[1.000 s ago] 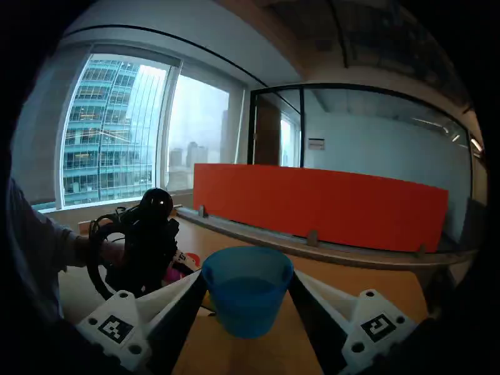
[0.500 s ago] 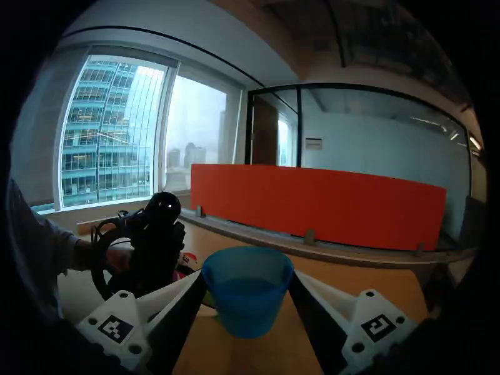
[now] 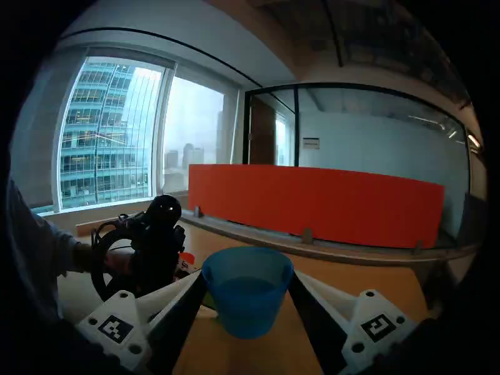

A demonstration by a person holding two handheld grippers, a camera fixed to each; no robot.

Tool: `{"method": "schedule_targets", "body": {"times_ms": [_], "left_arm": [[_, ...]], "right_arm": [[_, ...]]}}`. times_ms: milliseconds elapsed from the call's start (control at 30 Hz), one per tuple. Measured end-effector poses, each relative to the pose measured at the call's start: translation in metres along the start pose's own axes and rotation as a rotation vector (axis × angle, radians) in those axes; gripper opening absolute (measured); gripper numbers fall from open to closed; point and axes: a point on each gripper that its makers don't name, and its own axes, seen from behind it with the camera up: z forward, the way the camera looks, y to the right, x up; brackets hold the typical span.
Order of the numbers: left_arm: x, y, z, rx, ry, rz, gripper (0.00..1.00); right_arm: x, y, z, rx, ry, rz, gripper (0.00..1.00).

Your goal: Pour water

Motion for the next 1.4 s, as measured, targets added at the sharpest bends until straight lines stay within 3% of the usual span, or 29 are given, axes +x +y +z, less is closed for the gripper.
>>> {"method": "schedule_targets", "body": {"times_ms": [600,1000,1400], "left_arm": [[0.014,0.004,-0.019,-0.014,0.071,-0.005,0.86],[0.041,0.002,-0.050,-0.008,0.158,0.009,0.86],[0.072,0.000,-0.086,0.008,0.268,0.068,0.86]], "right_arm": [[0.001,-0.001,-0.001,-0.002,-0.002,-0.008,0.91],[0.003,-0.003,-0.001,0.000,-0.001,-0.015,0.91],[0.006,-0.005,-0.001,0.001,0.000,-0.022,0.91]]}}
